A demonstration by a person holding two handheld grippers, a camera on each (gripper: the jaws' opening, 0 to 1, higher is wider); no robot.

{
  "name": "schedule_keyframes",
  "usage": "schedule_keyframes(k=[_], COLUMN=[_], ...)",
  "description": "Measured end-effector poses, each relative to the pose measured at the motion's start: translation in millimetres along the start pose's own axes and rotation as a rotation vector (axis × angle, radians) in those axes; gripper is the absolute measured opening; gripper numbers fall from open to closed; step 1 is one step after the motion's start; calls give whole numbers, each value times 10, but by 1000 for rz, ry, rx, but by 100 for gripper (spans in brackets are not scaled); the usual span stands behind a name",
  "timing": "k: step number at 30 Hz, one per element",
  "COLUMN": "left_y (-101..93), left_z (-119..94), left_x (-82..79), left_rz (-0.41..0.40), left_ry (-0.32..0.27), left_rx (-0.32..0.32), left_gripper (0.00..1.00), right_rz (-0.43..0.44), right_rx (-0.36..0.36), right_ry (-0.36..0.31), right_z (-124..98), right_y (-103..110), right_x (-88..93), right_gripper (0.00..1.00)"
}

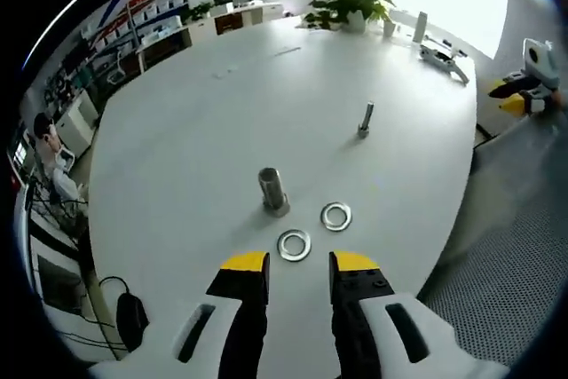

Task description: Place the washer onto the threaded stud by aligning its center hole with the stud, sliding it down to the base, and recovering from edge contact or off-axis alignment until the washer reaches the visible bottom stop.

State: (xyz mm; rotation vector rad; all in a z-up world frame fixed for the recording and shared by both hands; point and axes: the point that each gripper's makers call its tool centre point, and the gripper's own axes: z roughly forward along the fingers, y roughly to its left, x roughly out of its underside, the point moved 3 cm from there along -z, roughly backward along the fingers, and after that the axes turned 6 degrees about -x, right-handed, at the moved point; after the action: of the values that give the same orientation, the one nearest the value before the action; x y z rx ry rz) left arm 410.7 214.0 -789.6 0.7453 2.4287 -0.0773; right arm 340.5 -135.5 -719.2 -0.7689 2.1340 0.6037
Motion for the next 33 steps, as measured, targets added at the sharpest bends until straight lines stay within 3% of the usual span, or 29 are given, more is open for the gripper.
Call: schedule_keyframes(k=[19,22,33], left_y=[73,88,35], left_z=[441,482,613], left_x=[-5,24,73], left_rz=[49,25,76], left_ry=[87,106,135], left_rx=[20,28,55], left_gripper=[19,17,16], right_rz=[2,8,5], right_rx=[14,16,25], right_ry=[15,16,26], right_z=[8,7,6], right_y=[-19,-24,-37], right_x=[19,21,30], right_gripper=[22,22,22])
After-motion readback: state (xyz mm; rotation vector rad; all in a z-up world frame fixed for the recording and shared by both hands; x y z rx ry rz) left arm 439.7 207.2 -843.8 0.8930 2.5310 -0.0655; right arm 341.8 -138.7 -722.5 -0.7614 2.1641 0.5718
